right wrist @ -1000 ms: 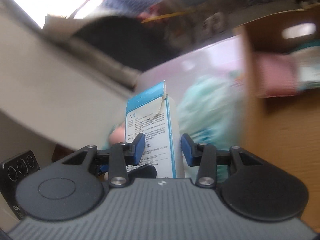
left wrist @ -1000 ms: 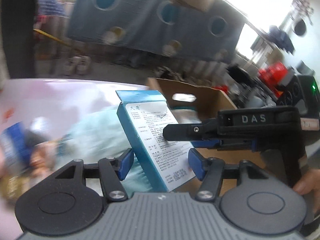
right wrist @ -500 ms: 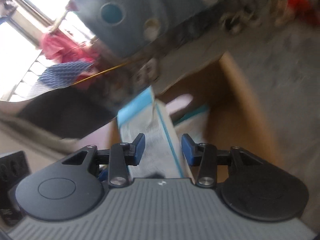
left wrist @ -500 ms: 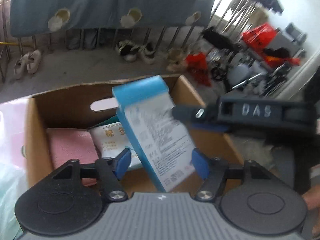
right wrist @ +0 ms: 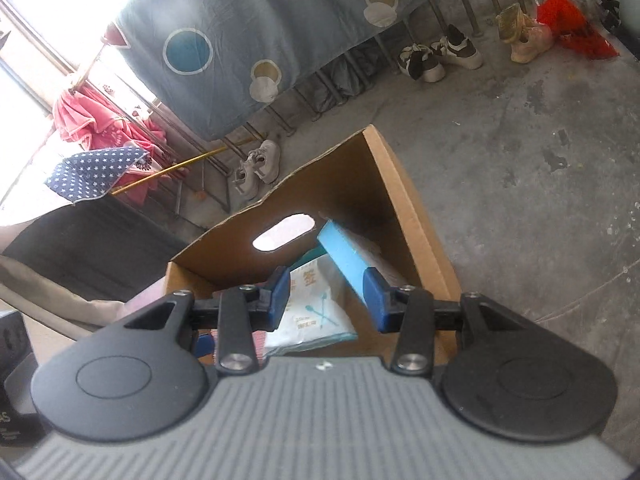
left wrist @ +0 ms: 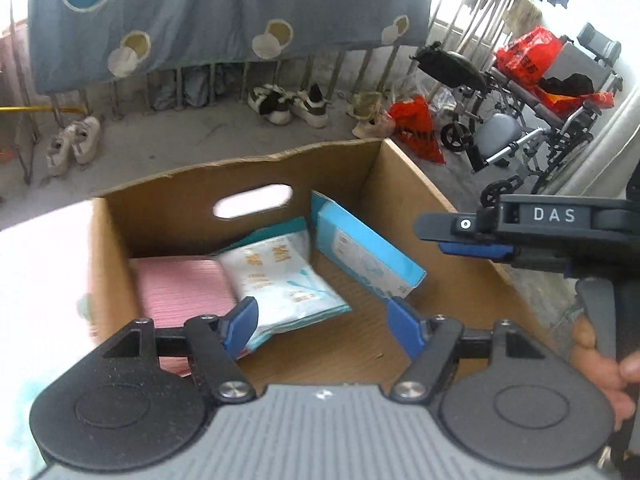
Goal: Organize soft objects
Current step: 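Carry the blue box into the cardboard box and open the right tool, then move the open right tool back over the table toward the wet wipes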
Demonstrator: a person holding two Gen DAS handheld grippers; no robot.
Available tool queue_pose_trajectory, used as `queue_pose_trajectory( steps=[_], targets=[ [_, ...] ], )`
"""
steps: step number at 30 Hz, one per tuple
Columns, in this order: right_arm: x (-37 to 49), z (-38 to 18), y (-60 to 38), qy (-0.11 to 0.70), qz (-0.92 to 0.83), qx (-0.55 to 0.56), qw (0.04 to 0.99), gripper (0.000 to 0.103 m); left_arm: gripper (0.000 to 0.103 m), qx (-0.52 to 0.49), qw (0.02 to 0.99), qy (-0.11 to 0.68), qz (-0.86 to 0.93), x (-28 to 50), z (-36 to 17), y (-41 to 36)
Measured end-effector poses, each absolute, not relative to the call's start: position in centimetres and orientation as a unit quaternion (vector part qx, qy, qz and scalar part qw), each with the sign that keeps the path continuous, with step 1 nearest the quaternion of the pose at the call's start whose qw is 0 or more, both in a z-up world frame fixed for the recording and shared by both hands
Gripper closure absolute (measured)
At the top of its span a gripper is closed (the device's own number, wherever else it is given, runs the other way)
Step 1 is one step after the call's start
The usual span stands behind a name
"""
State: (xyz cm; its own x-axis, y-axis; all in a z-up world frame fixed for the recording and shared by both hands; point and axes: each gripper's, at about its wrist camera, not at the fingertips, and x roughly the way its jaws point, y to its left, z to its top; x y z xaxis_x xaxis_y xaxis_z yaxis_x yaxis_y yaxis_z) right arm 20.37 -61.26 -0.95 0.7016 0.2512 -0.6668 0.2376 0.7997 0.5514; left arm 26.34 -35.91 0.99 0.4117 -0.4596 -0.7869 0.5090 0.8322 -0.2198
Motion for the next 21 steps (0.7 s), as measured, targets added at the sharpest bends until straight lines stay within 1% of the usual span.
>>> queue_pose_trajectory(
  steps=[3,7,8,11,15,17,19,21],
  targets=[
    [20.4,-0.6,-60.5,0.397,0.003,0.311,0.863,0.063,0.031,0.015,0.847,0.450,-0.283,25.7,2.8,-33.2],
    [21.9,-1.4,-58.7,0.424,0.003,0.301,0.854,0.067,0.031,-0.001,0.862,0.435,-0.261,24.9,4.9,-28.5],
    [22.4,-1.3,-58.3,0.426,-0.003,0.292,0.857,0.070,0.031,-0.005,0.865,0.432,-0.256,24.7,5.3,-27.2],
    [22.9,-0.7,-57.9,0.405,-0.034,0.266,0.874,0.071,0.031,-0.018,0.875,0.425,-0.232,24.0,6.1,-22.9],
    [24.1,-0.5,-57.9,0.388,-0.063,0.244,0.887,0.071,0.030,-0.036,0.885,0.421,-0.197,23.2,6.1,-17.4],
    [24.7,-1.4,-57.9,0.399,-0.069,0.238,0.883,0.071,0.030,-0.046,0.887,0.422,-0.180,22.8,5.9,-15.1],
    [25.0,-2.3,-57.1,0.413,-0.068,0.219,0.881,0.074,0.030,-0.059,0.889,0.423,-0.165,22.3,5.3,-12.6],
    [25.3,-3.3,-56.2,0.431,-0.057,0.225,0.872,0.072,0.030,-0.075,0.888,0.428,-0.153,21.8,4.5,-10.2]
  ],
)
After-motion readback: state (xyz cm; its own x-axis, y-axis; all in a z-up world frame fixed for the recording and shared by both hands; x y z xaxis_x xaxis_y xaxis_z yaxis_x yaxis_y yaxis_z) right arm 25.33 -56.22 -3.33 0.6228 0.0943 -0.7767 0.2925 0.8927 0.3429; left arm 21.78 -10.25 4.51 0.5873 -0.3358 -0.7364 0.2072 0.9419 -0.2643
